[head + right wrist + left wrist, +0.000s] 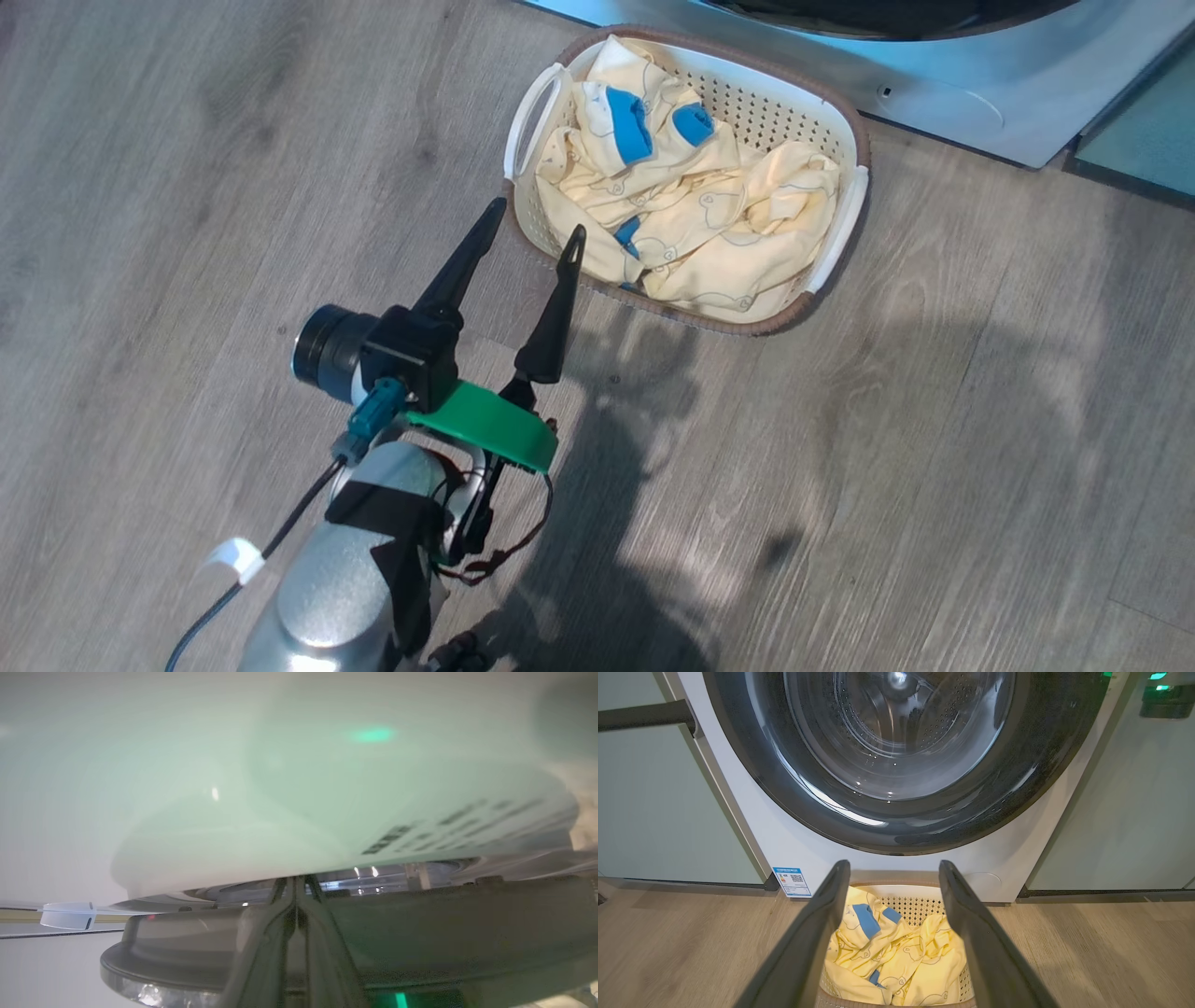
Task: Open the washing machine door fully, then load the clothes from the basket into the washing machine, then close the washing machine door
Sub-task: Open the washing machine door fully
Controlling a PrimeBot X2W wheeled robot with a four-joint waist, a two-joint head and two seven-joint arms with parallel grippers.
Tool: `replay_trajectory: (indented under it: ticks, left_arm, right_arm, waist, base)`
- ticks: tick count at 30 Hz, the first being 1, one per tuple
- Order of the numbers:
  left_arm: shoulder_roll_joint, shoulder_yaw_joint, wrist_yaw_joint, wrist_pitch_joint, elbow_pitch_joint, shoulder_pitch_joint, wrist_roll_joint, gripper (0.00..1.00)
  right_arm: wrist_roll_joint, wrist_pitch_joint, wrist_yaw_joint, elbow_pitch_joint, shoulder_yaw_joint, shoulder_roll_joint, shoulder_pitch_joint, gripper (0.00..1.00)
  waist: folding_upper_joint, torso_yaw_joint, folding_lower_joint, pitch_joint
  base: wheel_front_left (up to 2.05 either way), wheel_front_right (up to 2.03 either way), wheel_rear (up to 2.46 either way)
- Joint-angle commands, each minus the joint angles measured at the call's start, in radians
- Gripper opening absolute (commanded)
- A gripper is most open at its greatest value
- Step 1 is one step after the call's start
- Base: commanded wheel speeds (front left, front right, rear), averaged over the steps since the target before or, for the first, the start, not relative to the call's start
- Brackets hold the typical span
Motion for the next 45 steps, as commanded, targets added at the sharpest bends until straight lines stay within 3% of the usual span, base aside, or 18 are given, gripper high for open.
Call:
replay_trajectory:
  ticks: [1, 26, 45]
  left_arm:
    - [0.018, 0.024, 0.007, -0.005, -0.035, -0.026, -0.009, 1.0]
    - [0.018, 0.023, 0.007, -0.005, -0.023, -0.015, -0.002, 1.0]
    - [0.018, 0.022, -0.007, -0.005, 0.01, 0.048, 0.024, 1.0]
  right_arm:
    - [-0.01, 0.009, -0.003, -0.026, 0.006, 0.007, -0.05, 0.0]
    - [-0.005, 0.2, -0.003, -0.015, 0.04, 0.029, 0.034, 0.0]
    - [0.06, 0.43, -0.003, -0.152, 0.09, 0.104, 0.262, 0.0]
  waist:
    - [0.0, -0.001, -0.0001, -0.002]
    - [0.0, -0.023, -0.0001, -0.034]
    - [0.0, -0.048, -0.0001, -0.16]
  base:
    - [0.0, 0.0, 0.0]
    - [0.0, 0.0, 0.0]
    - [0.0, 0.0, 0.0]
